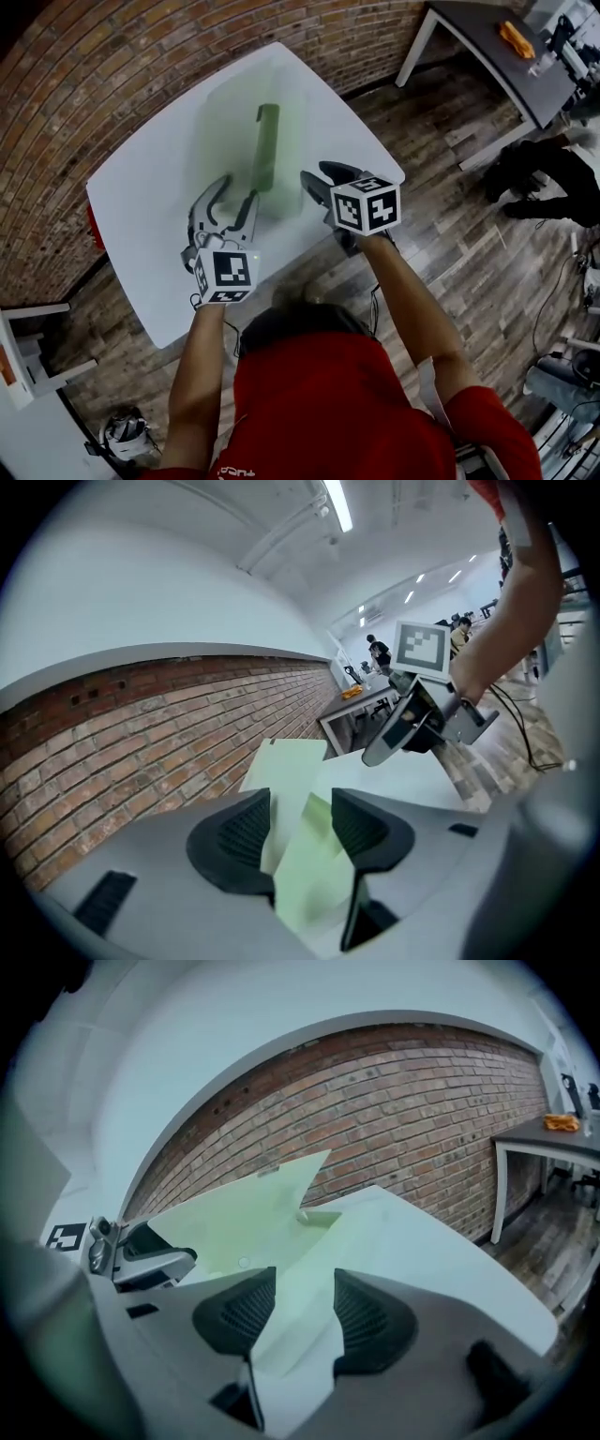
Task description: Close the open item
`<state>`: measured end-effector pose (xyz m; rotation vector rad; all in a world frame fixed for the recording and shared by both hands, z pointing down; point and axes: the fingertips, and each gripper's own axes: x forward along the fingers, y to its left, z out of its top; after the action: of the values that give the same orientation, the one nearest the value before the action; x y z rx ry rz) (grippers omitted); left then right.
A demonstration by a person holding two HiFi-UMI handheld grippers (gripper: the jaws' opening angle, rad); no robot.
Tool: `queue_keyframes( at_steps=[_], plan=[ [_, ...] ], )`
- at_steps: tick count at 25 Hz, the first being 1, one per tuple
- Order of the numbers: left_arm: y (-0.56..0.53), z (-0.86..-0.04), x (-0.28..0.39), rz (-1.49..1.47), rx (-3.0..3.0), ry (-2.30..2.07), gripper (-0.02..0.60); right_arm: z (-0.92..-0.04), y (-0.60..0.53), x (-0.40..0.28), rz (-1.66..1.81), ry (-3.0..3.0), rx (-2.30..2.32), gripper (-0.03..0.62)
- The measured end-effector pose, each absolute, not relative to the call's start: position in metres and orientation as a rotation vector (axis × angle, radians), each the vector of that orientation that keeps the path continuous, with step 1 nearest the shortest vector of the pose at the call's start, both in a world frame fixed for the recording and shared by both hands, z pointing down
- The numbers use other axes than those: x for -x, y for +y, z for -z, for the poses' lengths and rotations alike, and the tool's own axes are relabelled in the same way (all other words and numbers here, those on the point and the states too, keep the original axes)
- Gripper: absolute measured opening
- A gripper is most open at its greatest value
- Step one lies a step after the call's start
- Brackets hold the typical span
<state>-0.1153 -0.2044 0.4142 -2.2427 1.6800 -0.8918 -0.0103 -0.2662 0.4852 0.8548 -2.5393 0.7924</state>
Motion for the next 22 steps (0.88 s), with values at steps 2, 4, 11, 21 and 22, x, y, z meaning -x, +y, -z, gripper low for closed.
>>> queue_keyframes(
  at_steps=[2, 4, 11, 21, 22],
  plan=[
    [-0.206, -0.414, 0.117, 0.894, 2.233, 1.688, 0.195, -0.492, -0.269, 0.015, -0.846, -2.529, -0.833, 0.176],
    [-0.207, -0.413, 0.118, 0.894, 2.224, 1.693, 0.175, -0.499, -0.271, 0.02, -0.872, -2.512, -0.813, 0.176],
    [-0.213, -0.414, 0.118, 0.89, 2.229, 1.672, 0.107, -0.511, -0.278, 0.032, -0.935, -2.483, -0.787, 0.176],
    [-0.212, -0.431, 0.098, 0.905, 2.298, 1.562, 0.084, -0.529, -0.276, 0.038, -1.027, -2.458, -0.7, 0.175],
    [-0.212, -0.432, 0.096, 0.909, 2.304, 1.552, 0.086, -0.53, -0.275, 0.039, -1.038, -2.464, -0.687, 0.176]
  ],
)
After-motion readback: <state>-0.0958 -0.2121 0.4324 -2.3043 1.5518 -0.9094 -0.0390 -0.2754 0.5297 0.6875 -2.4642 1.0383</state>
